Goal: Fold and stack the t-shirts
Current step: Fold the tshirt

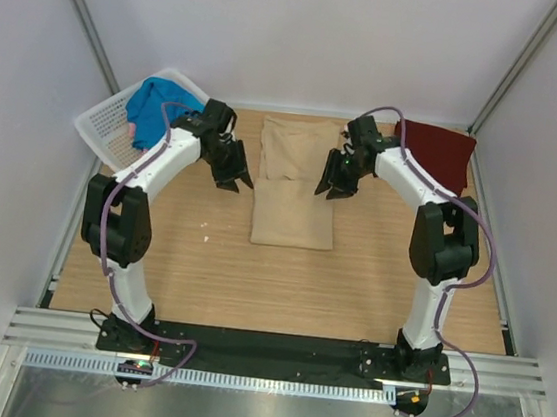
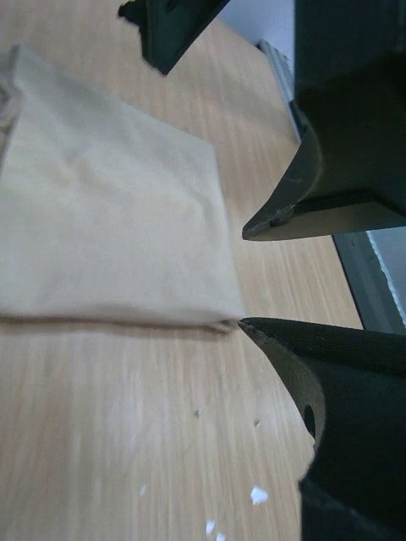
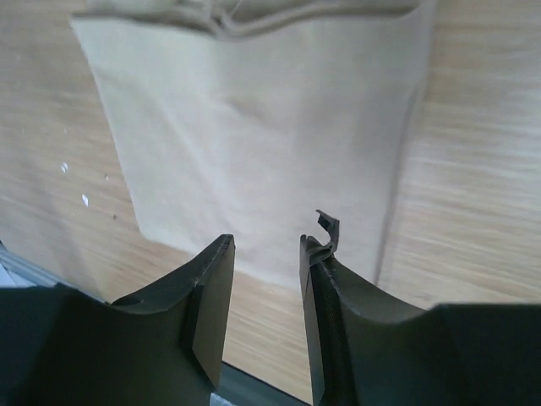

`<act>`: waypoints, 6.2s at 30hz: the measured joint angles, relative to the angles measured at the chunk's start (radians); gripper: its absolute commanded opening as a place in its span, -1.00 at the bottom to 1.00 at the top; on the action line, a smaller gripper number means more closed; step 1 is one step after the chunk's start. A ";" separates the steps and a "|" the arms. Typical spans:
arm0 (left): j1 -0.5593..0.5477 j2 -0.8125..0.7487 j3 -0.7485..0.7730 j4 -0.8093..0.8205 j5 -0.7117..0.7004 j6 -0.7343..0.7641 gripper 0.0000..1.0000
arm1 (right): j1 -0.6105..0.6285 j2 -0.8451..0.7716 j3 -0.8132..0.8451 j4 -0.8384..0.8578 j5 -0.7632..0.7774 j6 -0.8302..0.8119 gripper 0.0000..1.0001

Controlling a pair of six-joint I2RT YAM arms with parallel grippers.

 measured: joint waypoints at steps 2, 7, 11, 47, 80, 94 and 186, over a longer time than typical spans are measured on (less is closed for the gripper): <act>-0.044 -0.047 -0.078 0.055 0.019 -0.006 -0.15 | 0.046 -0.031 -0.064 0.035 -0.016 0.003 -0.15; -0.172 -0.056 -0.263 0.210 0.065 -0.024 -0.42 | 0.036 -0.084 -0.280 0.103 -0.087 -0.021 -0.93; -0.194 -0.031 -0.321 0.270 0.121 -0.046 -0.50 | 0.008 -0.091 -0.421 0.190 -0.188 -0.003 -0.98; -0.331 -0.536 -0.694 0.204 0.024 -0.171 0.22 | 0.054 -0.611 -0.913 0.140 -0.232 0.016 -0.01; -0.344 -0.671 -1.105 0.366 0.032 -0.665 0.27 | 0.048 -0.501 -1.088 0.435 -0.278 0.257 -0.98; -0.351 -0.579 -1.121 0.492 0.046 -0.757 -0.06 | 0.048 -0.534 -1.110 0.454 -0.266 0.261 -0.98; 0.096 0.193 0.176 0.166 0.069 0.051 0.07 | -0.120 0.193 0.137 0.176 -0.219 -0.020 0.29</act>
